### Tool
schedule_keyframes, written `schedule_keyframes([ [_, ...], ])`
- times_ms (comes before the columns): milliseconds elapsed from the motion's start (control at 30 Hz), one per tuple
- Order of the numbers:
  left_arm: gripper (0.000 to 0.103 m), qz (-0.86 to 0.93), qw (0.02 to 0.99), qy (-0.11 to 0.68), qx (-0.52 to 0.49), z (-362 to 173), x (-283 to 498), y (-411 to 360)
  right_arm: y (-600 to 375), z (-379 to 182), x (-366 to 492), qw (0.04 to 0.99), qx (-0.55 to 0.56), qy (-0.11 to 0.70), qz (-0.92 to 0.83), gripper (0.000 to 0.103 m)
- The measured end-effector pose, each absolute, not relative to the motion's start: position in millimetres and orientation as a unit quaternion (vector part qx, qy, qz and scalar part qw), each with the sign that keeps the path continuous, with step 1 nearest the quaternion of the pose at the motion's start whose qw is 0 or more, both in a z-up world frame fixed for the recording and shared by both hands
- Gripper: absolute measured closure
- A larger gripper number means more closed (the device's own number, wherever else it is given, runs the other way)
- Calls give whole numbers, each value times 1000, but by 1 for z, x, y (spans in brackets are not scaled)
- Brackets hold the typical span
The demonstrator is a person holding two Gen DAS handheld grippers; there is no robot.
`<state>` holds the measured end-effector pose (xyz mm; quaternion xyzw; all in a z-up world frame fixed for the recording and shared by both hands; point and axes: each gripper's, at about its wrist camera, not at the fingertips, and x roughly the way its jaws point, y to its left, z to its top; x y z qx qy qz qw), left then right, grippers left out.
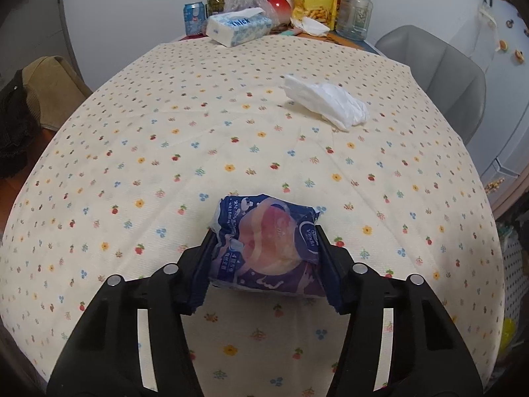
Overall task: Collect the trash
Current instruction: 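Grasp the blue-and-white tissue pack with the left tool, then grasp the crumpled white tissue with the right tool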
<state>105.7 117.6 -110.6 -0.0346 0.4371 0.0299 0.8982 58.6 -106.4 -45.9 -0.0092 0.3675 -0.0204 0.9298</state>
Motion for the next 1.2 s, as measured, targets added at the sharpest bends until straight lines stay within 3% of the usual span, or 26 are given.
schedule_keyframes([
  [967,50,101,924,356,-93,-60,143,199,-2,-19,144,929,-100,349,68,8],
  [1200,50,121,918,361,-109,-72,155,219,20,-41,181,916,-112,375,90,18],
])
